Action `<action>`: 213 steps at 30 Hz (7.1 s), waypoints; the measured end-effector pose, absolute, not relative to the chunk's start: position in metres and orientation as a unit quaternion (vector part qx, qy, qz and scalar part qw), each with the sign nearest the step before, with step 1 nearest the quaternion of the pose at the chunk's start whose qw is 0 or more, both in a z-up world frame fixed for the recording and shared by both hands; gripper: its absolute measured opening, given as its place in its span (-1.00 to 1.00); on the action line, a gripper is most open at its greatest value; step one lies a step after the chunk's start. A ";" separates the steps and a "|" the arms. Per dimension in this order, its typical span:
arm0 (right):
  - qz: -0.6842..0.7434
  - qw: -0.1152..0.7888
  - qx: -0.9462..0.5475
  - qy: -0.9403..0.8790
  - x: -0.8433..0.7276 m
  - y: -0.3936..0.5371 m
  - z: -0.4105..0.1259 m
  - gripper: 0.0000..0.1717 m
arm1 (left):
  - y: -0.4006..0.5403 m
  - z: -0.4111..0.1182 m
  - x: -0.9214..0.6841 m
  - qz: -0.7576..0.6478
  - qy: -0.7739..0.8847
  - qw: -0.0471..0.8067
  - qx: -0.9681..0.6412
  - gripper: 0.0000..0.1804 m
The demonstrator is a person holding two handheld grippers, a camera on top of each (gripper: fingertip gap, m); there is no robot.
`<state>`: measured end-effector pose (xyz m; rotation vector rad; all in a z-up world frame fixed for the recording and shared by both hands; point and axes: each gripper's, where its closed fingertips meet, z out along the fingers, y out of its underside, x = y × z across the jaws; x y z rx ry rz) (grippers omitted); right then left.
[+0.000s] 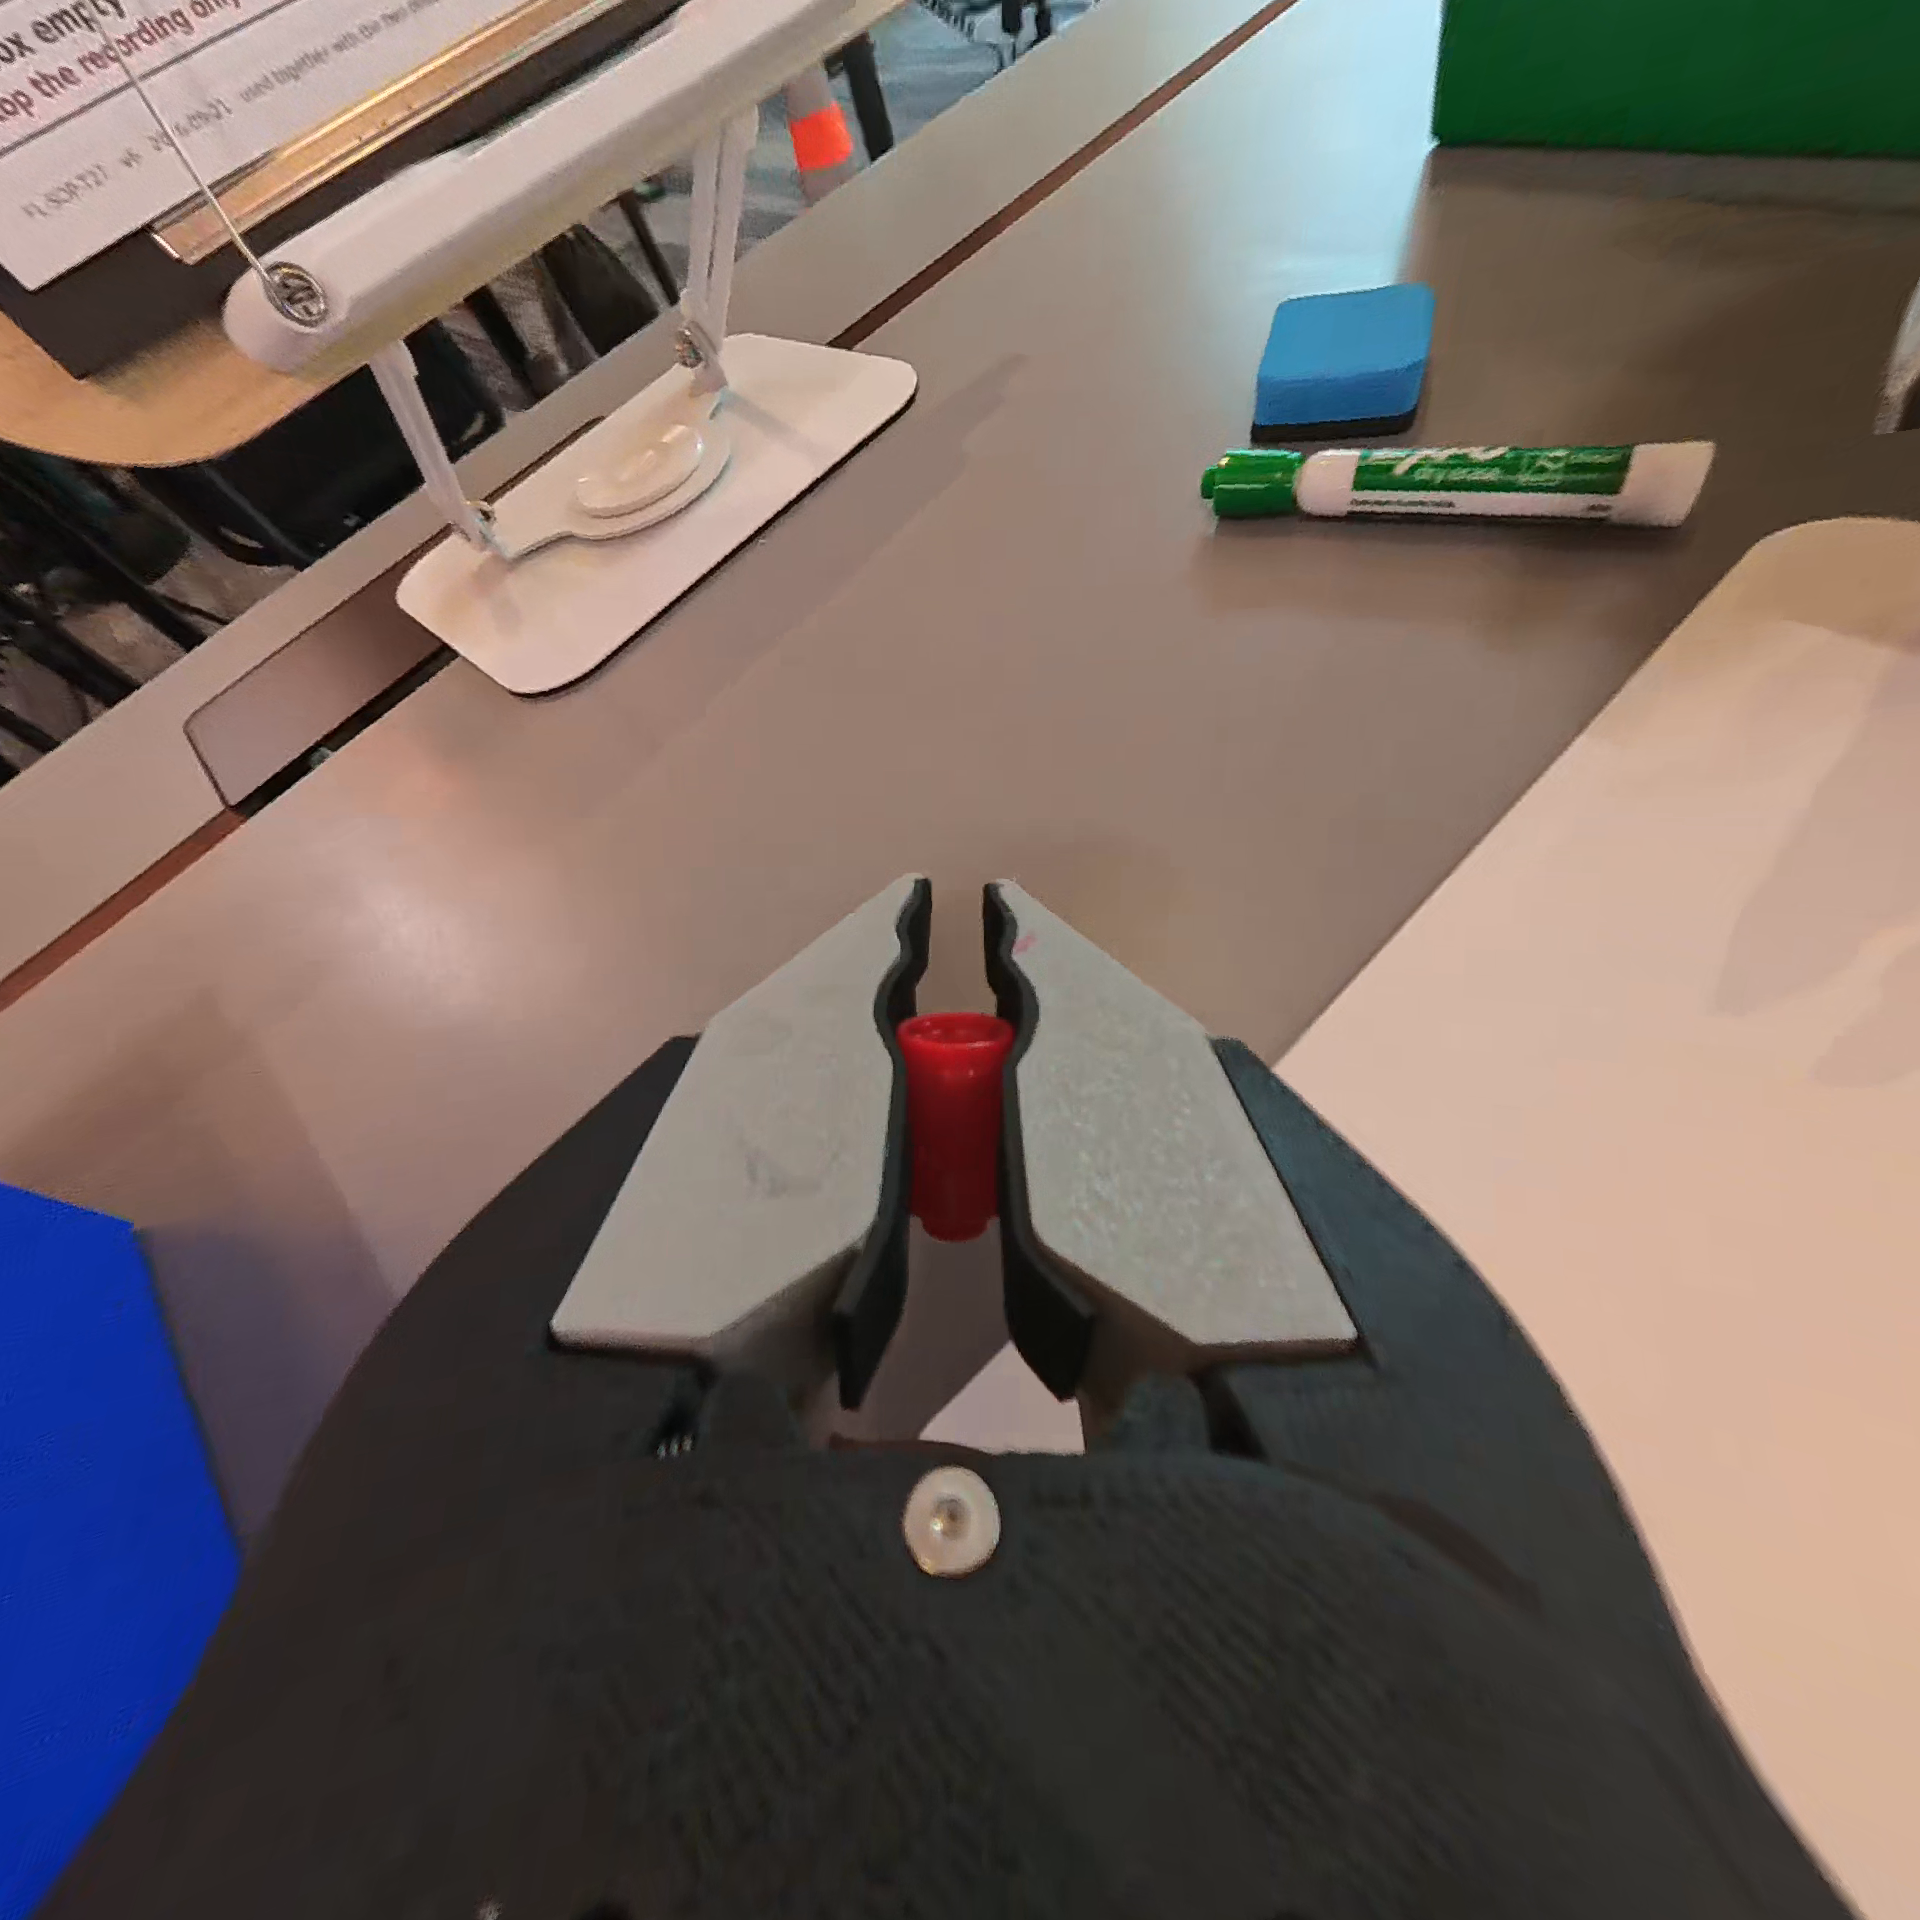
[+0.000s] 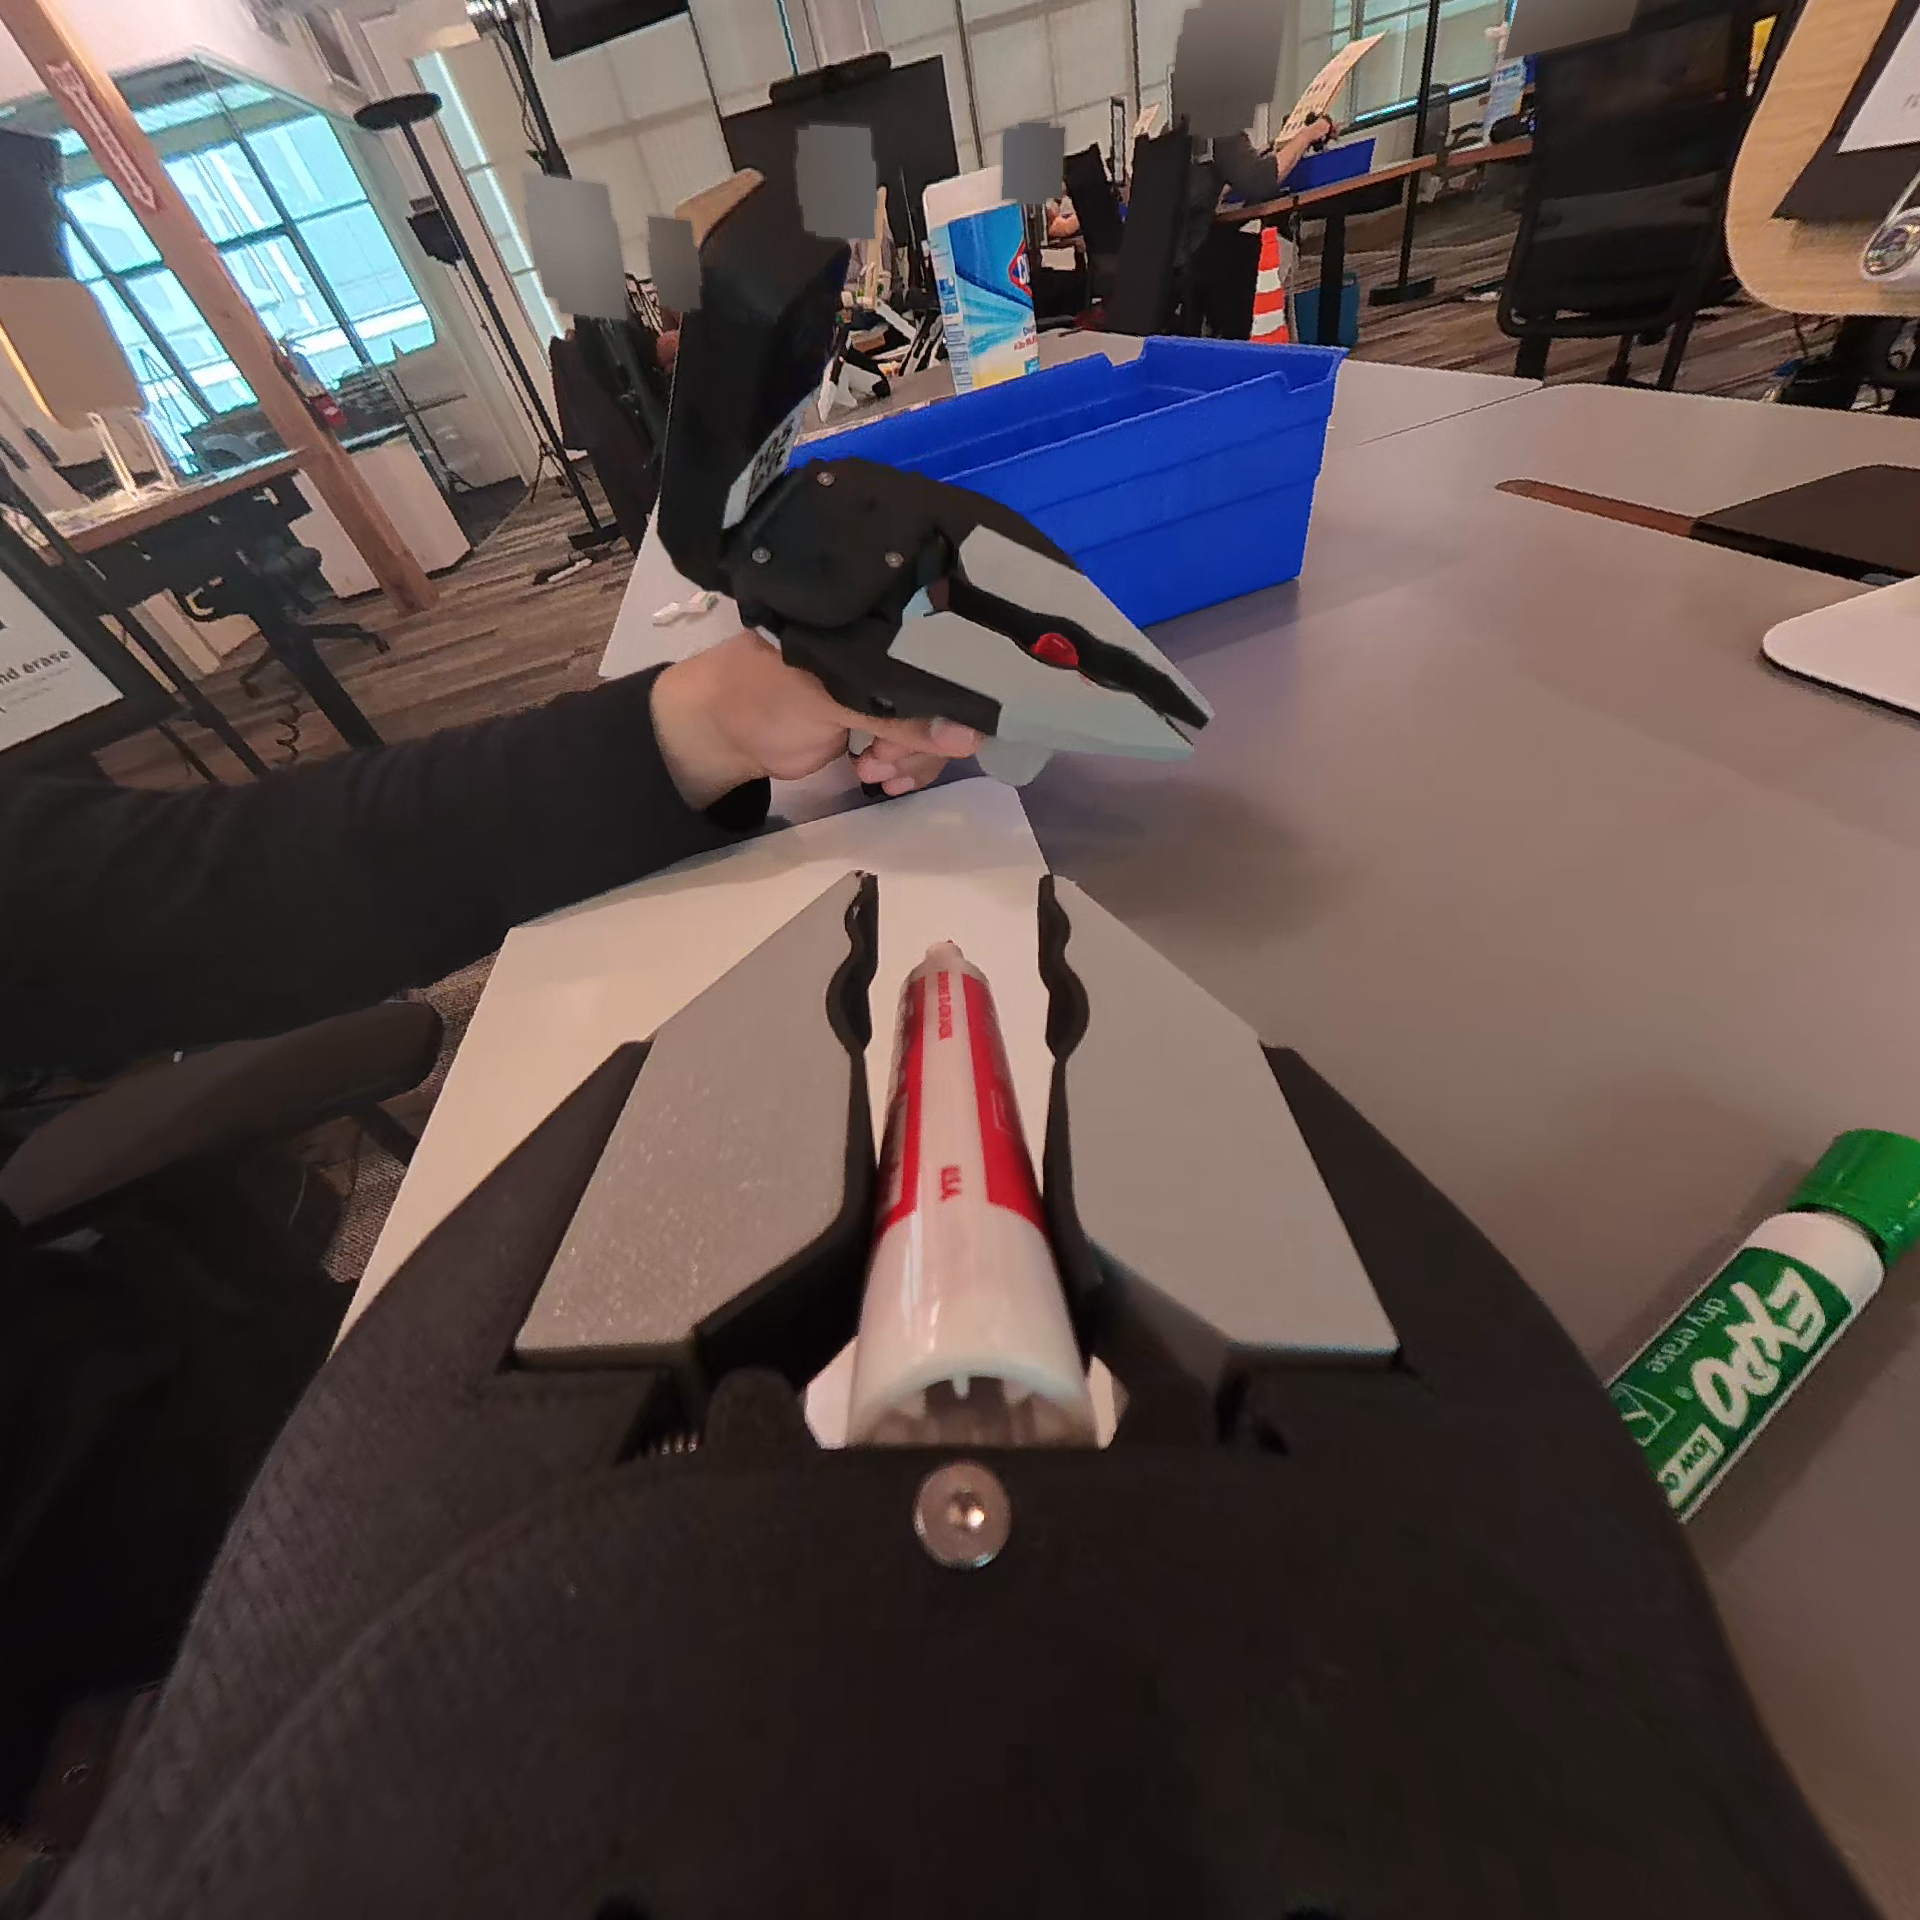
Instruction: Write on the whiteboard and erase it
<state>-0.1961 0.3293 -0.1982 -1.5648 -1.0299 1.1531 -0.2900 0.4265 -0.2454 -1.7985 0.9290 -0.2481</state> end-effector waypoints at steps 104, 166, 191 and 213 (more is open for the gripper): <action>0.341 0.293 -0.690 -0.567 -0.347 0.298 -0.262 -0.66 | 0.455 -0.246 -0.360 0.039 0.338 0.553 -0.761 -0.91; 0.297 0.247 -0.725 -0.570 -0.331 0.291 -0.282 -0.67 | 0.455 -0.248 -0.360 0.043 0.341 0.548 -0.763 -0.91; 0.441 0.360 -0.686 -0.453 -0.296 0.313 -0.217 -0.67 | 0.443 -0.240 -0.345 -0.028 0.358 0.556 -0.750 -0.91; 0.492 0.422 -0.593 -0.477 -0.259 0.307 -0.180 -0.66 | 0.293 -0.210 -0.240 -0.479 0.527 0.392 -0.583 -0.91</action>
